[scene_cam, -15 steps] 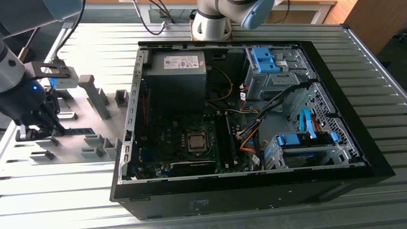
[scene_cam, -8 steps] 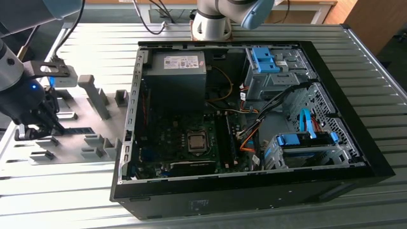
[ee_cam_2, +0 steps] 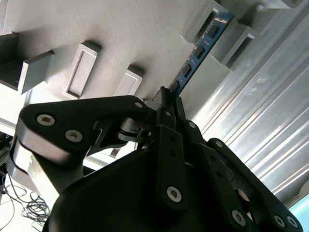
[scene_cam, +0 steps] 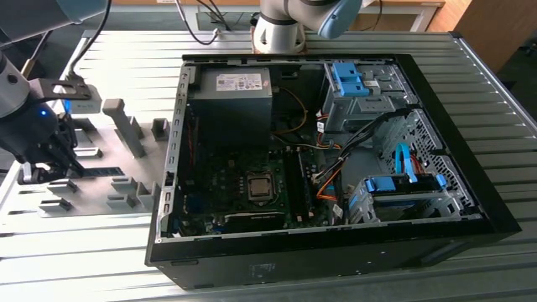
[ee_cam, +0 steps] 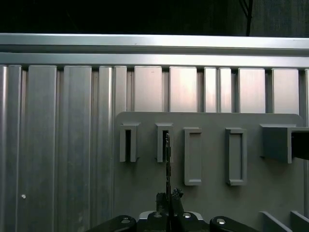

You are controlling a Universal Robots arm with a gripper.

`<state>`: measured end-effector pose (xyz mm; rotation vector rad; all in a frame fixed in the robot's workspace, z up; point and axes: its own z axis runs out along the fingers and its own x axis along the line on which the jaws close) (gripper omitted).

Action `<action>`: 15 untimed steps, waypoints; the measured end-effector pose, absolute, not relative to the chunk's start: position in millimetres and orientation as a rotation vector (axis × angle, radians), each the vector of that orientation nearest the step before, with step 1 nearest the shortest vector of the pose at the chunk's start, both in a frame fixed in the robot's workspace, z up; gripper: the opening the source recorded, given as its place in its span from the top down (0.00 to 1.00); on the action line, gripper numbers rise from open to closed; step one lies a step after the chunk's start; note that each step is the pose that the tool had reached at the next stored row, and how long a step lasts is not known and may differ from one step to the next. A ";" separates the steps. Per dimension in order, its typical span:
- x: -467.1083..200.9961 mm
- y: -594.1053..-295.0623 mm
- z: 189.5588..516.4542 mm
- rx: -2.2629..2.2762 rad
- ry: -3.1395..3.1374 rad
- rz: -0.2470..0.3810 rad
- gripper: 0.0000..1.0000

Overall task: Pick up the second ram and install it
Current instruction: 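Pick up the second ram and move it above second insertion slot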

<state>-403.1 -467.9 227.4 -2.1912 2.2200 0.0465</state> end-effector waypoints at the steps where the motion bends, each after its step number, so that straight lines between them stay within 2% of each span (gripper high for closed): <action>1: -403.1 -467.9 227.7 -2.191 2.220 0.046 0.86; 15: -403.1 -467.9 241.5 -2.191 2.220 0.046 0.86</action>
